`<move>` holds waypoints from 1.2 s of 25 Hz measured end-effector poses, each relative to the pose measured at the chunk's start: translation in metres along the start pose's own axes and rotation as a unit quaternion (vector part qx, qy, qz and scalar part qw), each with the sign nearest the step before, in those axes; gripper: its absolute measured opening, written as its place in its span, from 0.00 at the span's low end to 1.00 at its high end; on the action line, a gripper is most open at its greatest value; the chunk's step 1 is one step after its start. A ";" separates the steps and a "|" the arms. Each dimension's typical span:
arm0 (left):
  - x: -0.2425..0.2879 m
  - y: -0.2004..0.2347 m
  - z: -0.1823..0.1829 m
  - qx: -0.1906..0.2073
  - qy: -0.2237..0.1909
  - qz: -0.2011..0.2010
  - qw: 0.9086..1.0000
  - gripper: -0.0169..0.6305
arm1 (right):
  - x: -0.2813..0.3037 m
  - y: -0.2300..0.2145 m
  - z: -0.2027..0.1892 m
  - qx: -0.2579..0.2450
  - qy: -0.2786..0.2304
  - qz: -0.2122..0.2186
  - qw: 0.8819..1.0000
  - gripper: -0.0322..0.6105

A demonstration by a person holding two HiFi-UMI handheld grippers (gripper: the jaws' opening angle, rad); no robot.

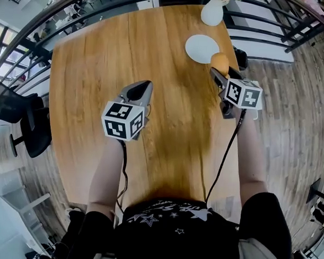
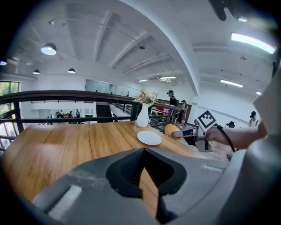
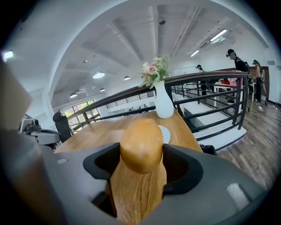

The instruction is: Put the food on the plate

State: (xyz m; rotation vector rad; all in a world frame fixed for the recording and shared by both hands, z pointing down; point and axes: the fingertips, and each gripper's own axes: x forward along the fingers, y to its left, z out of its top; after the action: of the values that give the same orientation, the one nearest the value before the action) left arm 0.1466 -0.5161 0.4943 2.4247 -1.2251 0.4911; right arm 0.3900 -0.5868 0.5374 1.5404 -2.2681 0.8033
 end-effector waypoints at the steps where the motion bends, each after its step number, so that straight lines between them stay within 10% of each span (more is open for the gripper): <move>1: 0.004 0.002 0.000 -0.002 0.002 0.000 1.000 0.02 | 0.005 -0.002 0.000 -0.001 0.003 0.000 1.000 0.53; 30: 0.068 0.041 -0.015 -0.026 0.021 -0.002 0.999 0.02 | 0.123 -0.024 0.014 -0.128 0.047 -0.046 0.990 0.53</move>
State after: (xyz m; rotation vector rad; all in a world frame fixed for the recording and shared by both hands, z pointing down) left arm 0.1486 -0.5783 0.5459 2.3620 -1.2017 0.5000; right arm 0.3656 -0.6953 0.5968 1.4455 -2.1194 0.5233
